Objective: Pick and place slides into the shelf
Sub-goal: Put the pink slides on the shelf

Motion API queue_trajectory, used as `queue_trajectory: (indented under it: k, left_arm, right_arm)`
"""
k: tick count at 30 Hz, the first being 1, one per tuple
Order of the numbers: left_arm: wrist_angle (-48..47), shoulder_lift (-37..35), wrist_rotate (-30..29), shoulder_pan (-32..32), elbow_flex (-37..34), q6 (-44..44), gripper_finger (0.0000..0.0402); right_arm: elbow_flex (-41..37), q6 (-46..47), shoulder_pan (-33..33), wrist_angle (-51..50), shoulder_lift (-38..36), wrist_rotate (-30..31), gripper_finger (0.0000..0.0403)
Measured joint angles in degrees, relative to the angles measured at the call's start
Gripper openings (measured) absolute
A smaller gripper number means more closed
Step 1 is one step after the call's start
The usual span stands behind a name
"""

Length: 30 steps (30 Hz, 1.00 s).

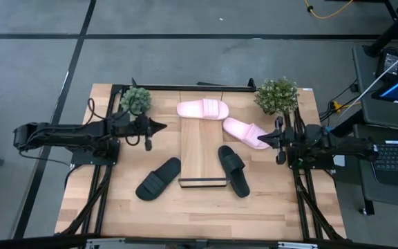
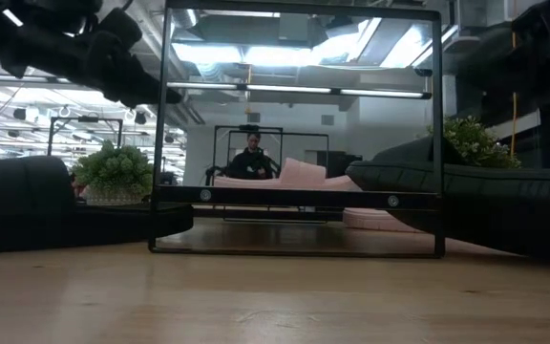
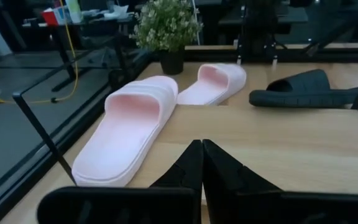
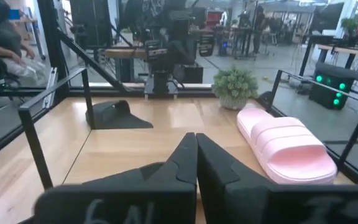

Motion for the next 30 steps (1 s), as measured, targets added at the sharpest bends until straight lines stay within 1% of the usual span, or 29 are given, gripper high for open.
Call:
queue_trajectory:
  k: [3,9,14,16,18,20,22,25,27,30]
  left_arm:
    - [1.8,-0.1,0.0,0.0,-1.3,0.0,0.0]
    - [2.5,-0.1,-0.3,0.0,-2.0,0.0,0.0]
    - [2.7,-0.1,-0.4,0.0,-2.0,0.0,0.0]
    - [2.7,-0.1,-0.5,0.0,-2.0,0.0,0.0]
    - [2.7,0.0,-0.5,0.1,-2.0,0.0,0.0]
    - [2.7,0.0,-0.5,0.1,-2.0,0.3,0.0]
    - [2.7,0.0,-0.5,0.1,-2.0,0.7,0.0]
    - [2.7,0.0,-0.5,0.1,-2.0,0.7,0.0]
    - [2.7,0.0,-0.5,0.1,-2.0,0.7,0.0]
    - [2.7,0.0,-0.5,0.1,-2.0,0.7,0.0]
  right_arm:
    - [3.5,0.3,0.0,-4.1,2.1,0.8,0.0002]
    - [10.6,4.2,0.0,-10.8,8.6,5.3,0.0002]
    - [14.7,9.0,0.0,-14.6,15.6,5.7,0.0001]
    - [15.4,12.3,0.0,-17.3,18.5,7.1,0.0001]
    - [15.6,16.8,0.0,-18.2,21.1,7.2,0.0001]
    - [16.1,19.4,0.3,-18.5,23.2,6.5,0.0001]
    - [17.3,21.0,1.2,-21.9,24.8,6.9,0.0001]
    - [20.5,26.4,2.7,-27.9,27.2,10.3,0.0]
    - [22.7,30.1,4.1,-31.8,29.0,11.4,0.0]
    - [25.6,34.4,6.5,-35.0,31.9,12.2,0.0]
